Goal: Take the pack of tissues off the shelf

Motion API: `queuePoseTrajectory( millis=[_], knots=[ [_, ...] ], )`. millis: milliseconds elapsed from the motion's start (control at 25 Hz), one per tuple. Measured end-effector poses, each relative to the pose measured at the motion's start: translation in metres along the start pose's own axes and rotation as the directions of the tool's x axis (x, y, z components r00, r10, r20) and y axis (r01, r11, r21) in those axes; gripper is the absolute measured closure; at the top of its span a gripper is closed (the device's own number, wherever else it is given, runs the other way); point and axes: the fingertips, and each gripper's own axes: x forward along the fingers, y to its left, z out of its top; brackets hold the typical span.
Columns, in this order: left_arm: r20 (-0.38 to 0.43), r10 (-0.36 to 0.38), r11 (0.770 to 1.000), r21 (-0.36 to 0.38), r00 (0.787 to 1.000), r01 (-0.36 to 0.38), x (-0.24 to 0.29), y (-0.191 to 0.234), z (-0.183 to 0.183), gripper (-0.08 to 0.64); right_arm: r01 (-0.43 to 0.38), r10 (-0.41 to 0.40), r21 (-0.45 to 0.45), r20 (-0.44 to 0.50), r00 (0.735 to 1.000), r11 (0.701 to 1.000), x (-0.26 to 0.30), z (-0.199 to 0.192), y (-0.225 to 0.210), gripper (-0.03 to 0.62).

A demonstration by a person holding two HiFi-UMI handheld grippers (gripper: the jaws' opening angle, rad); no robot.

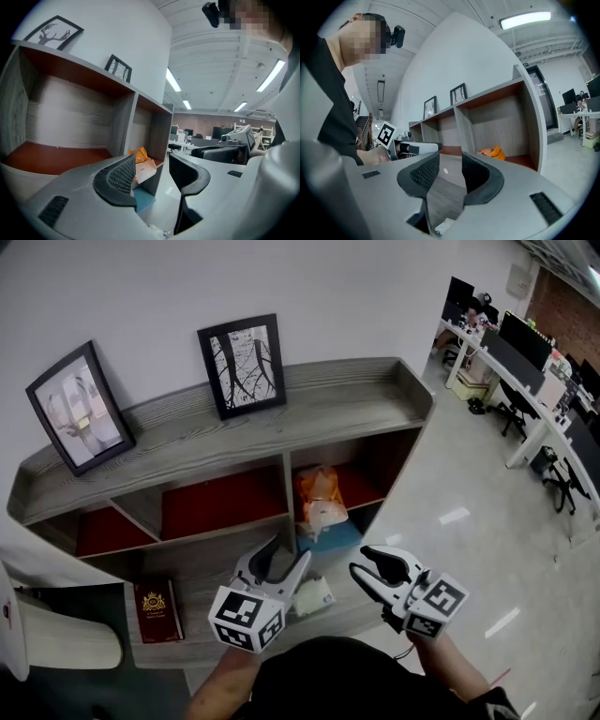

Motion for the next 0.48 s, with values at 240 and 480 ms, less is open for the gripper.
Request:
queuePoseTrajectory(
  millis=[240,480],
  knots=[
    [-0.086,0.007,1.0,-0.019,0.996,-0.009,0.037,0.004,-0.033,0.319,0.023,-0.023,0.05,-0.011,1.0,0.998,-0.012,-0.014,-0.01,0.485],
    [-0.107,0.011,0.998,-0.055,0.994,-0.017,0.063,0.003,-0.046,0.31,0.034,-0.03,0.106,-0.031,0.999,0.994,-0.017,-0.032,-0.019,0.485]
  ],
)
